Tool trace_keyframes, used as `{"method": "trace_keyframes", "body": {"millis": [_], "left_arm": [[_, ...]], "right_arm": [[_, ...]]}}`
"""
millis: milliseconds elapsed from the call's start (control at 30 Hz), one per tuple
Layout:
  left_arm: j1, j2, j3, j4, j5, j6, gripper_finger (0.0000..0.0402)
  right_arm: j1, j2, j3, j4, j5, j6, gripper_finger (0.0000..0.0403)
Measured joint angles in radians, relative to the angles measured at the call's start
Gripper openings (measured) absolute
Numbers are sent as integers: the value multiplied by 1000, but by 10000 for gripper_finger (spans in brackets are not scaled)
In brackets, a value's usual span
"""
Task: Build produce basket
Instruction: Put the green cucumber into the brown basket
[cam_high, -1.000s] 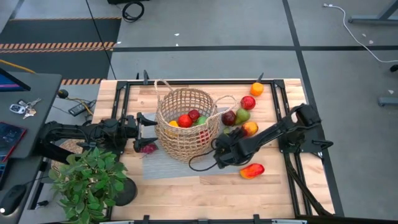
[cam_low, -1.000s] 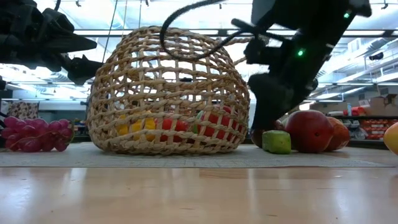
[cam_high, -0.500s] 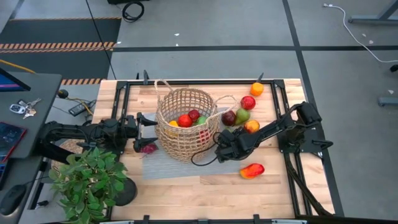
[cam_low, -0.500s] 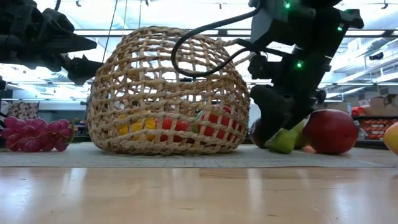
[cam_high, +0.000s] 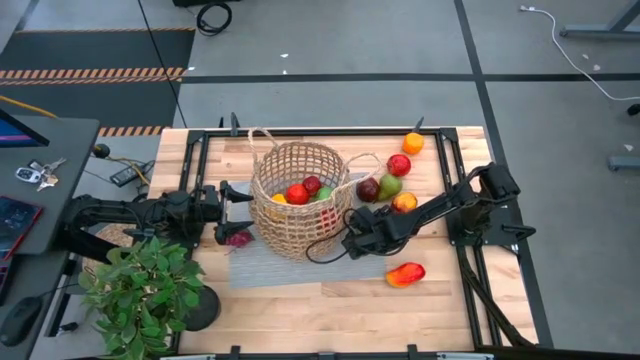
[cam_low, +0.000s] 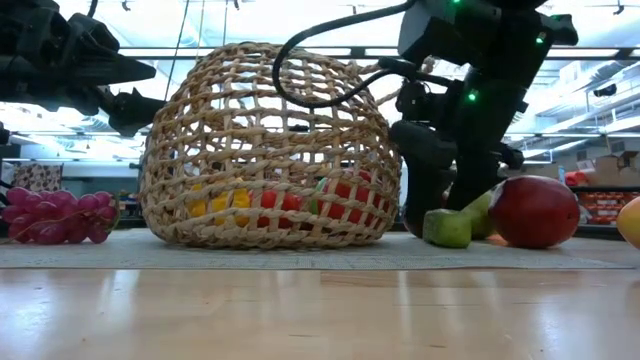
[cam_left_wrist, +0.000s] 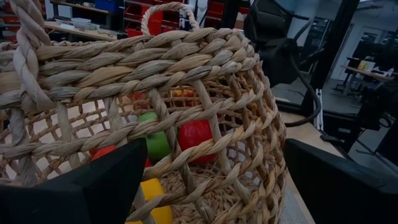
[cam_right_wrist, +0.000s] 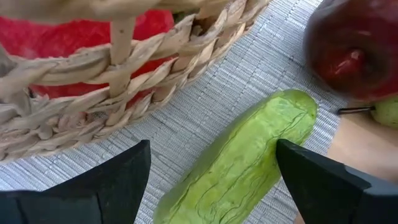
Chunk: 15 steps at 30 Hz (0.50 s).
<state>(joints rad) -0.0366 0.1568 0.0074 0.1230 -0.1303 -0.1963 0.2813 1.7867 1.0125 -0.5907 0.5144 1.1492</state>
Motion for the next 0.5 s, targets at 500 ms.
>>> {"method": "trace_keyframes", "body": {"millis": [500], "left_arm": [[0,0,0,0,0,0,386]], "right_arm": [[-44,6,175,-265,-82,-52,347]]}}
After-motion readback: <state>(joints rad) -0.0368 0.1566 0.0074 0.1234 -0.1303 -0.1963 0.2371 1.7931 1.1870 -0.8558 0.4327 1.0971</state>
